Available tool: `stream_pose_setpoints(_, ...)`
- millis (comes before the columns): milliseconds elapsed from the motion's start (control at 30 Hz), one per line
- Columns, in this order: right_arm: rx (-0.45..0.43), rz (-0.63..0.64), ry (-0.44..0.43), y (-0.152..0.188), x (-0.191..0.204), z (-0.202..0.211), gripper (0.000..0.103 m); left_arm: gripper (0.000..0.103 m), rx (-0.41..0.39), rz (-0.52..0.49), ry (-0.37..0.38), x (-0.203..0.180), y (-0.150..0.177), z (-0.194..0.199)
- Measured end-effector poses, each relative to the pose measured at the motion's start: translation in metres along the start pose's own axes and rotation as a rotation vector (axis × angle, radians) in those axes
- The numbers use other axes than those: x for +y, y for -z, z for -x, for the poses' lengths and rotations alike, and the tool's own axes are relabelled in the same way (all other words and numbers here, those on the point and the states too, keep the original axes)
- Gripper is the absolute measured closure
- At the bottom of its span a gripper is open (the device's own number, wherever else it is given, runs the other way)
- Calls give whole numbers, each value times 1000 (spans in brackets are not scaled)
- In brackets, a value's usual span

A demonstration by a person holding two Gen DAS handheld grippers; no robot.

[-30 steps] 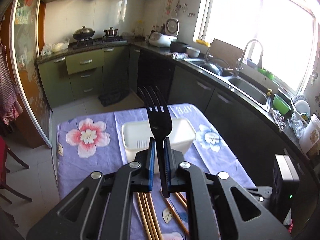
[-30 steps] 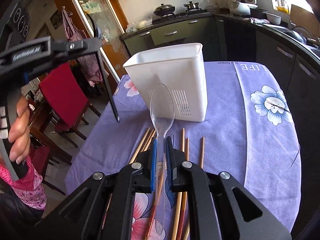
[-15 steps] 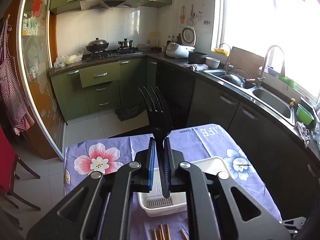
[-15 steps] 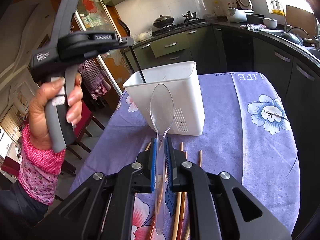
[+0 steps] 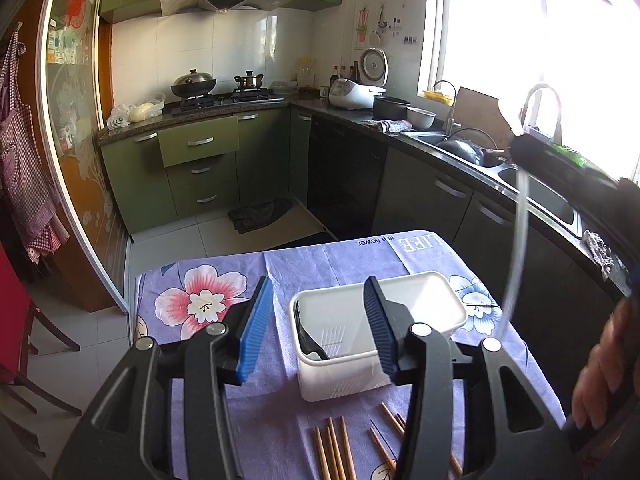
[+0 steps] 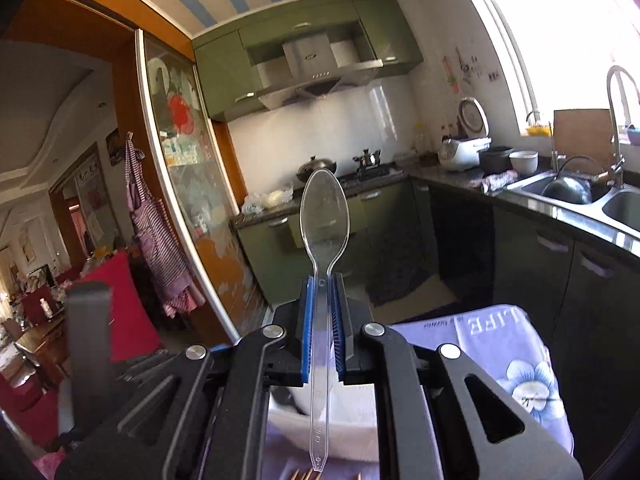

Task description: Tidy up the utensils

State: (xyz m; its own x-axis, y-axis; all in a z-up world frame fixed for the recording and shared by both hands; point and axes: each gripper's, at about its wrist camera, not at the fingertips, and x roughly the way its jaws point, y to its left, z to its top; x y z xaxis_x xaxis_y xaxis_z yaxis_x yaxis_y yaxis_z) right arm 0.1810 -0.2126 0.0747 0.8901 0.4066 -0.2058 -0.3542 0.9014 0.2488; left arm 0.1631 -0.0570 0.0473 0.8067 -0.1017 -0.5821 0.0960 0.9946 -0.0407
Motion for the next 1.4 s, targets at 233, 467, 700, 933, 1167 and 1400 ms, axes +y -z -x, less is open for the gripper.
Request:
stream_pose_setpoints(233, 6, 39, 75, 12, -5, -61, 93, 57, 15, -15, 21, 8, 12, 19)
stream_pose_setpoints(467, 64, 67, 83, 60, -15, -67, 93, 57, 44, -9, 46, 10, 23, 19)
stream_pose_setpoints(700, 101, 87, 84, 92, -21, -54, 88, 57, 94, -5, 51, 9, 32, 12)
stream_pose_setpoints(933, 102, 71, 71, 102, -30, -13, 82, 53, 169, 3, 59, 3, 52, 7)
stream_pose_setpoints(1167, 160, 58, 105, 120, -53, 53, 73, 51, 355, 45, 55, 3, 110, -19)
stream_pose_setpoints(1400, 267, 14, 135, 151, -83, 80, 69, 65, 507, 77, 14, 10, 155, -54)
